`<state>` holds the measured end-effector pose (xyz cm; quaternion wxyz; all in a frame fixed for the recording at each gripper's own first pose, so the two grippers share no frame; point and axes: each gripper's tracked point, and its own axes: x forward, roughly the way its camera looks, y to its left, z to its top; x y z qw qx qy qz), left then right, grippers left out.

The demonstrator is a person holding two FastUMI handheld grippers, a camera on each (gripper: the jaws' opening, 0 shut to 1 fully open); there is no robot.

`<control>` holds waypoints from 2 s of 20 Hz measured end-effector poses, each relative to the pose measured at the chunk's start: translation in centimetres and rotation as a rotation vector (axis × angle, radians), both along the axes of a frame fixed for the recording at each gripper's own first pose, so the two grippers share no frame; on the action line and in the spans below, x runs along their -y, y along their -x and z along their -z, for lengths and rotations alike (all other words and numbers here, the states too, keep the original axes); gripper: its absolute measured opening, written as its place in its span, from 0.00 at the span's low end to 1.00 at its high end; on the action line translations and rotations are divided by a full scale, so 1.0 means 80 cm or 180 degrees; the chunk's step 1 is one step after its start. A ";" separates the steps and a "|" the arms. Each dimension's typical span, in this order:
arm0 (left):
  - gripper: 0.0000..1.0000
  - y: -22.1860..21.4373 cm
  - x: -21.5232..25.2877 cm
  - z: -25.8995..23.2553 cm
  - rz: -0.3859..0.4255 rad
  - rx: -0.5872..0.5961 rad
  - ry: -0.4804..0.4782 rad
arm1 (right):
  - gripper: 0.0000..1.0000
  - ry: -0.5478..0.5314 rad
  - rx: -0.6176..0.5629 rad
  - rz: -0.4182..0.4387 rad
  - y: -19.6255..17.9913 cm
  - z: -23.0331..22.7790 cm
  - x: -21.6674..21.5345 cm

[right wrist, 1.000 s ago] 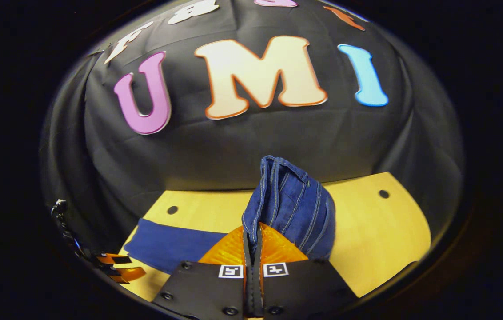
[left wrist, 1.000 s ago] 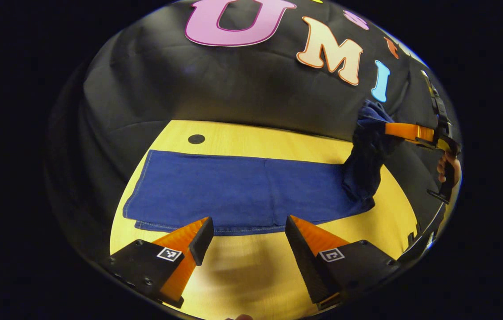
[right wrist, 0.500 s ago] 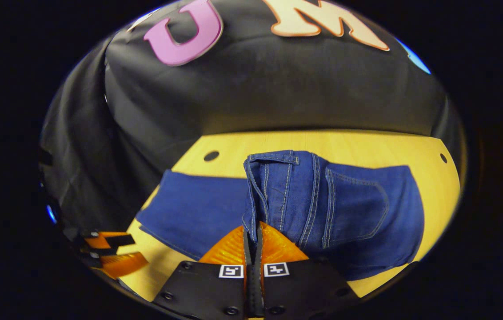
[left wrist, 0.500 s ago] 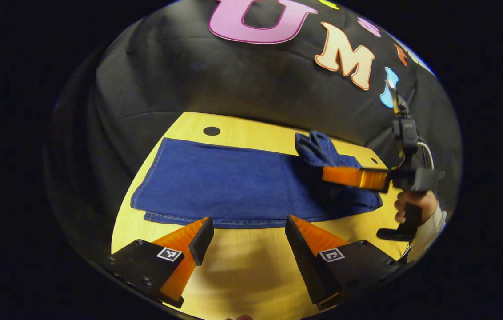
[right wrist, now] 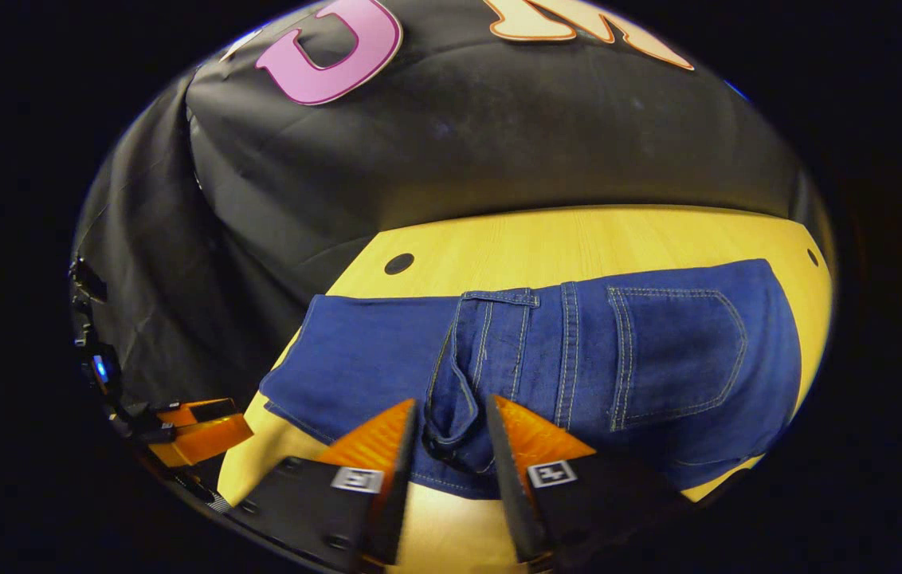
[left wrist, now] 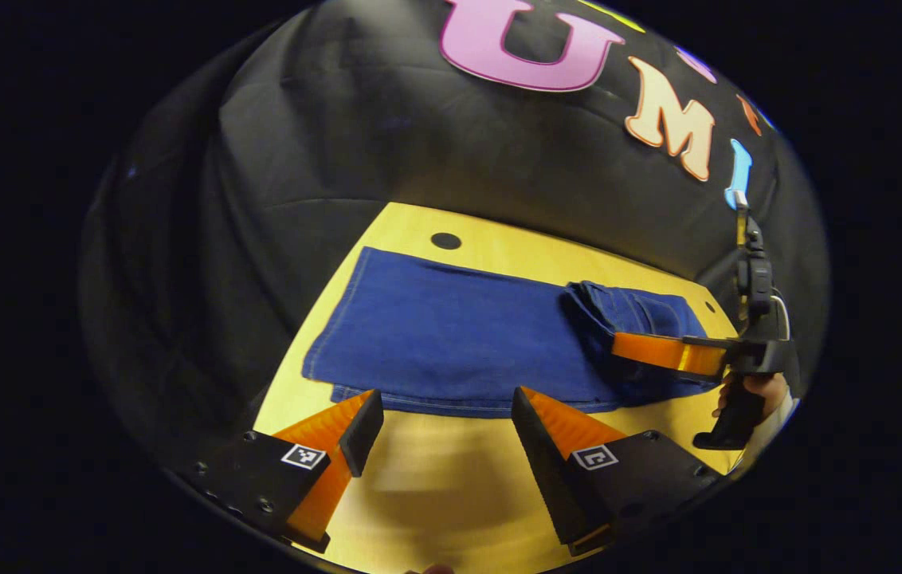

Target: Grasp the waist and the cuffs of the jeans and fold them to make the two legs overlap; first hold the waist and fold one-third of the jeans toward the cuffs, then hold the cuffs and fold the remaining one-third in the same direction to finish folding.

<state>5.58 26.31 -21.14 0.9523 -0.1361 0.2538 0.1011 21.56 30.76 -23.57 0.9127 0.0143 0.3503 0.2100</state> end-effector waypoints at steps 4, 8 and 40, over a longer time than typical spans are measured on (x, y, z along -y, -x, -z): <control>0.96 -0.010 -0.056 0.006 -0.0052 -0.0180 -0.0077 | 0.94 -0.0058 0.0149 -0.0006 0.015 -0.038 0.024; 0.96 -0.029 -0.091 0.012 0.0116 -0.0474 -0.0105 | 0.98 -0.0030 0.0217 0.0132 0.035 -0.069 0.075; 0.38 -0.035 -0.072 0.059 0.0943 -0.2181 -0.0187 | 0.98 -0.0341 0.0136 0.1063 0.123 -0.104 0.242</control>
